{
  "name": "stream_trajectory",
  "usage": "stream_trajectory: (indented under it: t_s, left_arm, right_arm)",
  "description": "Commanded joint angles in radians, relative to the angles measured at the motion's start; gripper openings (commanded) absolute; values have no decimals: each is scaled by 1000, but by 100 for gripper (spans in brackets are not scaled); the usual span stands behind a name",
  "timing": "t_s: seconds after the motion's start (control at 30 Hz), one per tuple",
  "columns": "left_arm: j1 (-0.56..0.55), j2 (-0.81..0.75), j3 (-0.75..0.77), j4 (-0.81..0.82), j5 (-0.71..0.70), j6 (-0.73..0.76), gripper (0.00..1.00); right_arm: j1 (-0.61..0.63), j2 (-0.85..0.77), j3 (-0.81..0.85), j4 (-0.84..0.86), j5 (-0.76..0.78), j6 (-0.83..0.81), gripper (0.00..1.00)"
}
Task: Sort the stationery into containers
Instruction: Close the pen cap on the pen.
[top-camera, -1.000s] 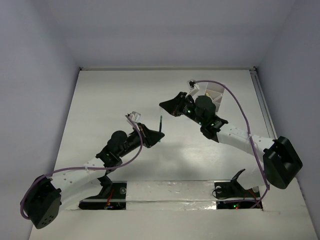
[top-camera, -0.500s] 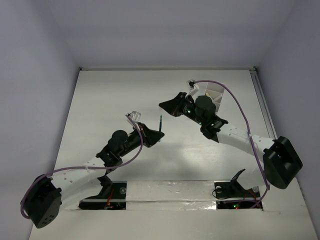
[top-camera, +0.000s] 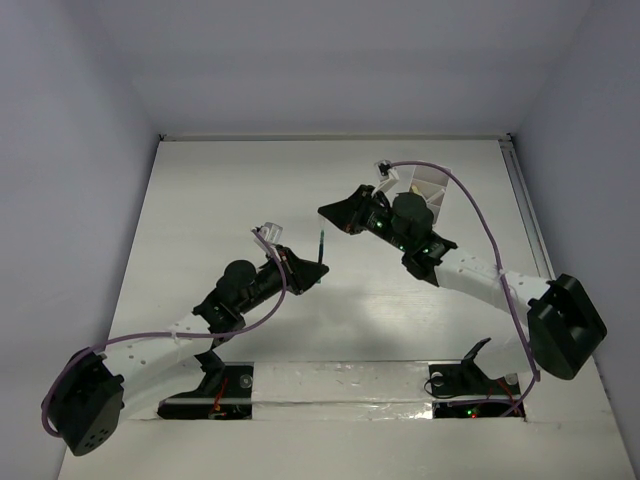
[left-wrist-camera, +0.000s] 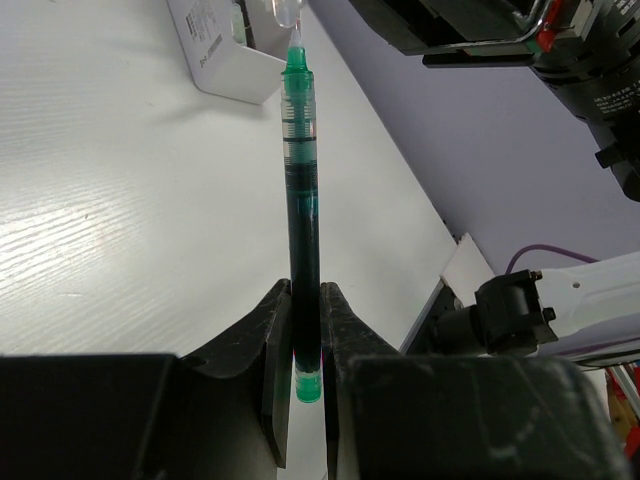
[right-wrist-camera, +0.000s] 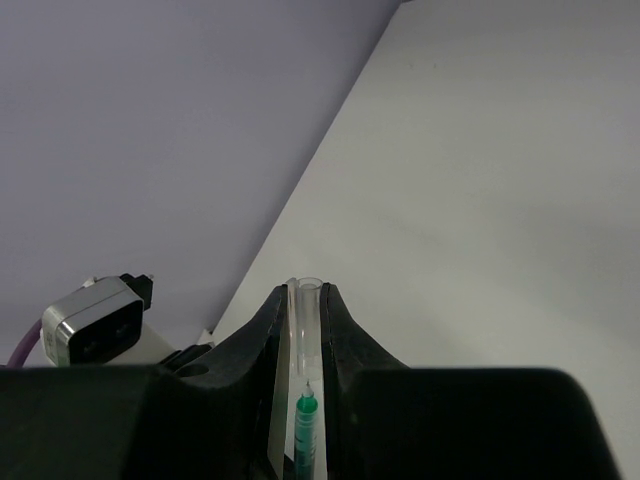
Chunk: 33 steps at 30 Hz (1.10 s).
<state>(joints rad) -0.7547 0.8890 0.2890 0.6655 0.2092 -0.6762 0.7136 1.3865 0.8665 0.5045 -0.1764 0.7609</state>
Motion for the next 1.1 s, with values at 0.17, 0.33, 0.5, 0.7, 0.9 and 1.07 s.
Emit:
stream_trajectory:
  t_s: [0.17, 0.33, 0.5, 0.7, 0.9, 1.07]
  left_arm:
    - [5, 10, 38, 55, 1, 13, 0]
    - [5, -5, 38, 52, -5, 18, 0]
    - [5, -15, 39, 48, -5, 21, 0]
    - [5, -21, 39, 51, -7, 27, 0]
    - [5, -22, 41, 48, -19, 30, 0]
    - [5, -21, 44, 49, -25, 30, 0]
  right_arm:
    - [3, -40, -7, 69, -20, -2, 0]
    - [3, -34, -9, 71, -18, -2, 0]
    - [3, -24, -8, 72, -20, -2, 0]
    - [3, -14, -9, 75, -17, -9, 0]
    - [12, -14, -7, 74, -20, -12, 0]
    - [12, -9, -9, 74, -20, -15, 0]
